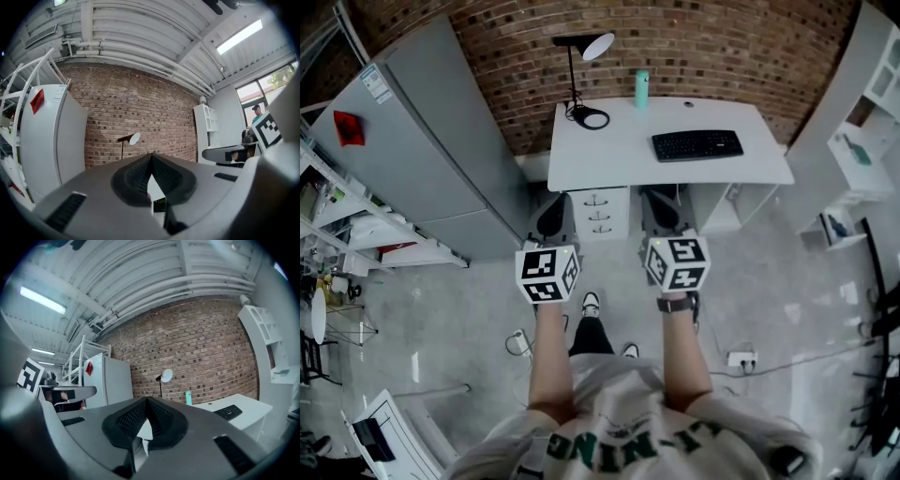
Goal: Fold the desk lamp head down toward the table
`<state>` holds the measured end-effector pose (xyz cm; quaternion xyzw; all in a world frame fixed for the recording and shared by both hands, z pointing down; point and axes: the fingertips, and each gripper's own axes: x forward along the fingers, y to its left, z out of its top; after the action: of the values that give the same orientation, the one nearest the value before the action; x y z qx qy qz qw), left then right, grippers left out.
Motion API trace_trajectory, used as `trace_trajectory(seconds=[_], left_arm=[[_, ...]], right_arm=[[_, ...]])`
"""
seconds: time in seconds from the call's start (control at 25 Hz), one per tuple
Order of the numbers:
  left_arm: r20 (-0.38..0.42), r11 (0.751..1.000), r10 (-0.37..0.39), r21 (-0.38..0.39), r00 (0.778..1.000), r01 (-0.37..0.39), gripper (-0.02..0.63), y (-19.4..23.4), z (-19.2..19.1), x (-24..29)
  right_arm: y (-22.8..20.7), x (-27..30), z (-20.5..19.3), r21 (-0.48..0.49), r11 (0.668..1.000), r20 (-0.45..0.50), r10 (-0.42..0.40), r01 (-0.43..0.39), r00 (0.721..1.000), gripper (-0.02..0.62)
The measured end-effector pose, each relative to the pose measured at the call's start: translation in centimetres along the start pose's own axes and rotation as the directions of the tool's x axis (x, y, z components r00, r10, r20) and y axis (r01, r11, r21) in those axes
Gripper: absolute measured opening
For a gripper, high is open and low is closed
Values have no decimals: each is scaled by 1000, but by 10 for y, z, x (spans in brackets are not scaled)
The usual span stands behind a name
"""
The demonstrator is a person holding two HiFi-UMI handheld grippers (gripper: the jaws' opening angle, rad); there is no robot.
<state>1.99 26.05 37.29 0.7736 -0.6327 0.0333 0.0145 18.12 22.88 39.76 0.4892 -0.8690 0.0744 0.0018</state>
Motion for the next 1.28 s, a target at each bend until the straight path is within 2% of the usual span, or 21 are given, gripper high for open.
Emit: trace_trajectory(seconds=[0.12,0.32,0.68,0.96,1.12,1.28], left_arm=[[-3,1000,2,-12,1000,-2,-6,10,-8,15],[16,1000,-8,-26,1000,8,-6,42,-15,70],[92,999,-50,-18,995,52,-6,152,31,227],[75,992,-128,-10,989,129,-6,212,32,324],[69,988,-153,-16,986,154,-6,236,32,358],[54,984,-178,-11,983,179,-6,245,23,382]], right_arm=[[-1,19,-4,29,999,3,35,-35,999,3],[-13,80,1,17,999,10,44,-45,999,3],[-22,261,47,29,999,28,41,-42,999,3],[-37,375,65,37,999,26,-13,12,1000,3],[-46,415,61,54,997,10,-50,49,999,3],[-58,439,56,14,995,-26,-96,96,995,3]])
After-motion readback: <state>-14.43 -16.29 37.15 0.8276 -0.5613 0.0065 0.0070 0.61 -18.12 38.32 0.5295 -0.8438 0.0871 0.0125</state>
